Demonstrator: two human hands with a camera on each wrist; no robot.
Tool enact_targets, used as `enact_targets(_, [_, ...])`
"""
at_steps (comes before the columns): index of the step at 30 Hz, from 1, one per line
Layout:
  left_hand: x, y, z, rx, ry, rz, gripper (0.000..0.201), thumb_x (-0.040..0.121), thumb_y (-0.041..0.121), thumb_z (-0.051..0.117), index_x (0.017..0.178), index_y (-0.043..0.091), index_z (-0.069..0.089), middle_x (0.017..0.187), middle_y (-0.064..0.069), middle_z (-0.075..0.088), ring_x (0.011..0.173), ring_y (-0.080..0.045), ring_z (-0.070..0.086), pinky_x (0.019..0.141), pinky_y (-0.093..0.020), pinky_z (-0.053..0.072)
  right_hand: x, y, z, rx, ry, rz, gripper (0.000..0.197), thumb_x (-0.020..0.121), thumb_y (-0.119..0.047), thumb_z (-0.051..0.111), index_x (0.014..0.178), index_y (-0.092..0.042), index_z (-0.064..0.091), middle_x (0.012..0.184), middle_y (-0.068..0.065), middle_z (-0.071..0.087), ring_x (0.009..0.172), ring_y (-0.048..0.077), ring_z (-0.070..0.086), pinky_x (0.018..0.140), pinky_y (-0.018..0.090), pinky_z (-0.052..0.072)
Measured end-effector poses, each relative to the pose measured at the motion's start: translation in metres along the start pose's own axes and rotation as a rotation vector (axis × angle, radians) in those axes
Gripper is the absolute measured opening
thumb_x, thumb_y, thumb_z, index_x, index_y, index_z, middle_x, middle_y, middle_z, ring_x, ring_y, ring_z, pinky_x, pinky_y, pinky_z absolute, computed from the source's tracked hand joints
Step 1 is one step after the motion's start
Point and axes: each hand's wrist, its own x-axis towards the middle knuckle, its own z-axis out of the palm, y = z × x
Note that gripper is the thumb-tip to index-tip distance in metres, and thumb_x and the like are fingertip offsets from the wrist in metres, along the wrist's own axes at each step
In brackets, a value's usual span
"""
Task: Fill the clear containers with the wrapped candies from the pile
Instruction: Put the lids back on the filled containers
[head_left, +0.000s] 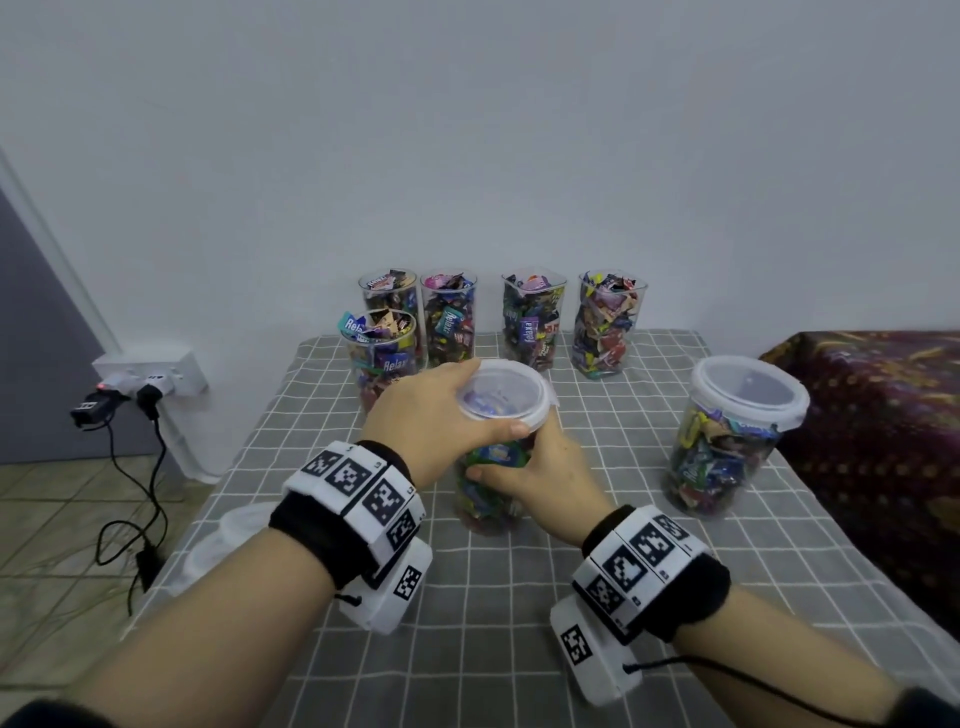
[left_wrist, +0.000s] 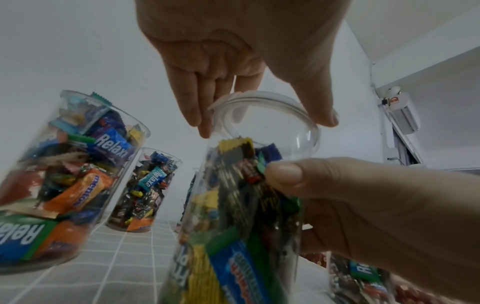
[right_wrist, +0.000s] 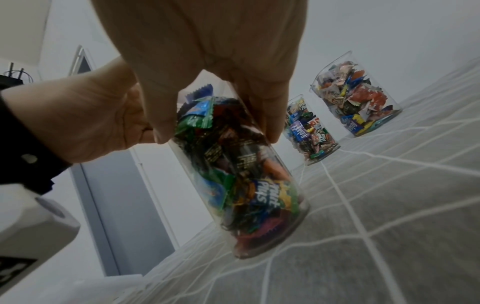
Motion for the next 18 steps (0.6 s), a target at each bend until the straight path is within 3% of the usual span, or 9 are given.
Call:
enact_targets(4, [-0.004, 0.0, 0.0, 0.025, -0.003, -0.001, 0.079, 0.066, 0.064, 0.071, 0.13, 0.021, 0.054, 0.128, 0.002, 0.059, 0.117, -0.016, 0.052, 0.098, -0.031, 0.04, -0.009, -0.002, 0.001, 0.067, -0.009, 0.006, 0.082, 0.067, -0.029, 0.082, 0.133, -0.029, 0.034, 0.122, -0.011, 0.055, 0.111, 0.008, 0.054, 0.096, 0.032, 0.047])
enact_targets(9, [0.0, -0.008, 0.003, 0.006, 0.013, -0.018, 0.09, 0.063, 0.066, 0.071, 0.137, 0.022, 0.048, 0.137, 0.003, 0.053, 0.124, -0.013, 0.049, 0.104, -0.029, 0.037, -0.014, -0.005, -0.006, 0.097, -0.068, 0.033, 0.069, 0.078, -0.011, 0.071, 0.132, -0.029, 0.033, 0.109, -0.023, 0.051, 0.096, -0.012, 0.053, 0.083, 0.01, 0.045])
enact_targets(10, [0.0, -0.009, 0.003, 0.005, 0.017, -0.016, 0.092, 0.061, 0.068, 0.071, 0.137, 0.022, 0.048, 0.137, 0.003, 0.053, 0.124, -0.014, 0.048, 0.103, -0.029, 0.036, -0.015, -0.006, -0.008, 0.114, -0.061, 0.037, 0.065, 0.08, -0.008, 0.066, 0.133, -0.027, 0.033, 0.115, -0.019, 0.052, 0.101, -0.012, 0.052, 0.088, 0.013, 0.046])
enact_targets(13, [0.001, -0.013, 0.004, 0.006, 0.029, -0.028, 0.095, 0.06, 0.07, 0.069, 0.139, 0.023, 0.045, 0.141, 0.003, 0.049, 0.128, -0.014, 0.045, 0.106, -0.03, 0.034, -0.015, -0.007, -0.014, 0.125, 0.072, 0.063, 0.065, 0.079, -0.02, 0.056, 0.14, -0.019, 0.033, 0.138, -0.004, 0.044, 0.124, 0.009, 0.042, 0.107, 0.038, 0.038])
enact_targets(18, [0.0, -0.013, 0.004, -0.02, 0.044, -0.021, 0.105, 0.05, 0.08, 0.065, 0.137, 0.023, 0.048, 0.14, 0.004, 0.05, 0.127, -0.014, 0.046, 0.106, -0.032, 0.036, -0.008, -0.015, -0.024, 0.179, 0.219, 0.033, 0.048, 0.09, -0.004, 0.043, 0.137, -0.015, 0.04, 0.138, 0.001, 0.045, 0.122, 0.013, 0.044, 0.106, 0.042, 0.039])
